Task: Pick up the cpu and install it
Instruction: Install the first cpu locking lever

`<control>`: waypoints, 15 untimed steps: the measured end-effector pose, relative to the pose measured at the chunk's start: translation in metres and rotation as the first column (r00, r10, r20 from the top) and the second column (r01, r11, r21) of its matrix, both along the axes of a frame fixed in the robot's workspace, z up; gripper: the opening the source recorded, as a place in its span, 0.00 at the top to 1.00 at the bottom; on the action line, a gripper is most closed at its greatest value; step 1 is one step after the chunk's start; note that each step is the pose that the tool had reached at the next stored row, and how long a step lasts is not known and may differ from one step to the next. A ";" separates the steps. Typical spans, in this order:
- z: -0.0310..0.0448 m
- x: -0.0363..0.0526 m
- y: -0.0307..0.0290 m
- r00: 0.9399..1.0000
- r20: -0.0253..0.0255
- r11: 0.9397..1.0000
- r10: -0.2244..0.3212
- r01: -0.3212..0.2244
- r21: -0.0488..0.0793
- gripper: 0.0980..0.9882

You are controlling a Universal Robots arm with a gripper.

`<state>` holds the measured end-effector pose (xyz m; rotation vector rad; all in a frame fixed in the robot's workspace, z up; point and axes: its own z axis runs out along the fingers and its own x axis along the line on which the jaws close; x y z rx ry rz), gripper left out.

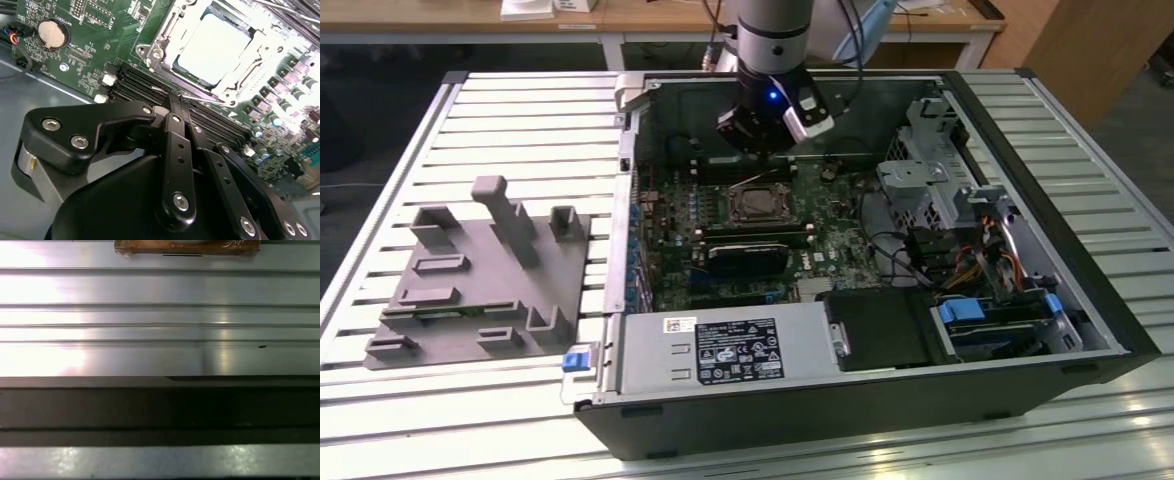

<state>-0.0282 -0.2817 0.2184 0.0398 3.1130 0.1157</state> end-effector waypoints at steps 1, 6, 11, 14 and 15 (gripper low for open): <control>-0.0012 0.0009 0.0000 1.000 0.000 1.000 0.000 0.000 0.000 0.99; -0.0099 0.0039 0.0000 1.000 0.000 1.000 0.000 0.000 0.000 0.99; -0.0158 0.0055 0.0000 1.000 0.000 1.000 0.000 0.000 -0.004 0.99; -0.0171 0.0062 0.0000 1.000 0.000 1.000 0.000 0.000 -0.013 0.99; -0.0177 0.0065 0.0000 1.000 0.000 1.000 0.000 0.000 -0.016 0.99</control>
